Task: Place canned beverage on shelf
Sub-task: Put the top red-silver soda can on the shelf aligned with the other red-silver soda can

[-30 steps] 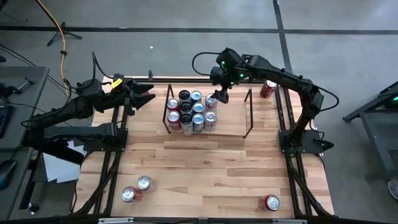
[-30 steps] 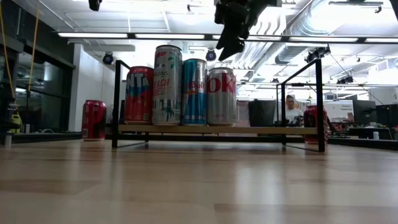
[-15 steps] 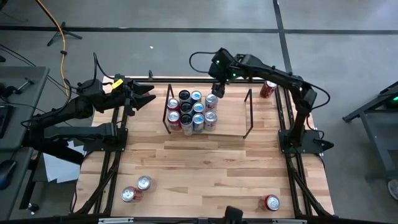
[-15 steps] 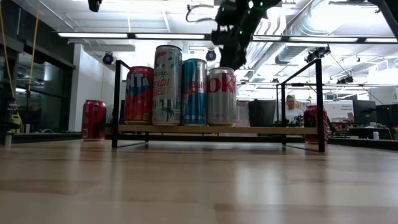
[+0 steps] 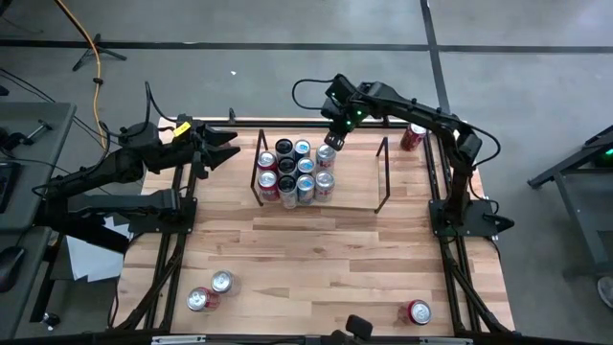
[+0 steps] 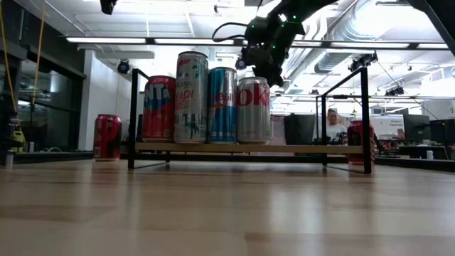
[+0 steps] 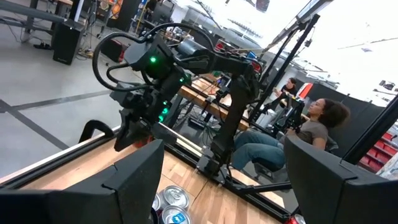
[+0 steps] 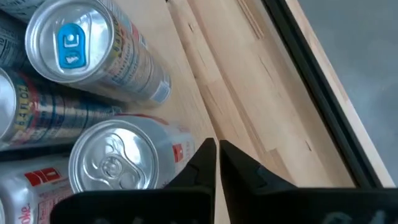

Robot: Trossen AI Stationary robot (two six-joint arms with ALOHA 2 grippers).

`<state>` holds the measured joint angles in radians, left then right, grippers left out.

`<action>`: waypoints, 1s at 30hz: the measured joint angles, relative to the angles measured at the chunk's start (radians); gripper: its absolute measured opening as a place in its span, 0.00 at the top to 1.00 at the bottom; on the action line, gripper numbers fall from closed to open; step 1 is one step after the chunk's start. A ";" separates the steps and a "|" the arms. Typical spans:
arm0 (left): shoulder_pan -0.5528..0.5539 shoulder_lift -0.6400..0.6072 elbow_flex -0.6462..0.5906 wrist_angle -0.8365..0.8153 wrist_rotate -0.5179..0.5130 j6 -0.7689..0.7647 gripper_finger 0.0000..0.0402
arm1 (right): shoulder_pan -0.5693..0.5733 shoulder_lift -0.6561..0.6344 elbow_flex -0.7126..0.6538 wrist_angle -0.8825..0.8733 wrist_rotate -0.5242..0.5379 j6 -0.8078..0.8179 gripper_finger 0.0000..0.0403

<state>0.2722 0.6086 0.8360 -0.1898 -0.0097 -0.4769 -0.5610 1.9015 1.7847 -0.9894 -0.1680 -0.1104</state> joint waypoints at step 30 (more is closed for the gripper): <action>0.000 0.000 0.000 -0.001 -0.002 0.000 0.30 | 0.094 0.026 0.000 -0.016 -0.024 -0.082 1.00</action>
<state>0.2726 0.6086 0.8360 -0.1909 -0.0120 -0.4774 -0.4671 1.9278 1.7847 -1.0050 -0.1917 -0.1921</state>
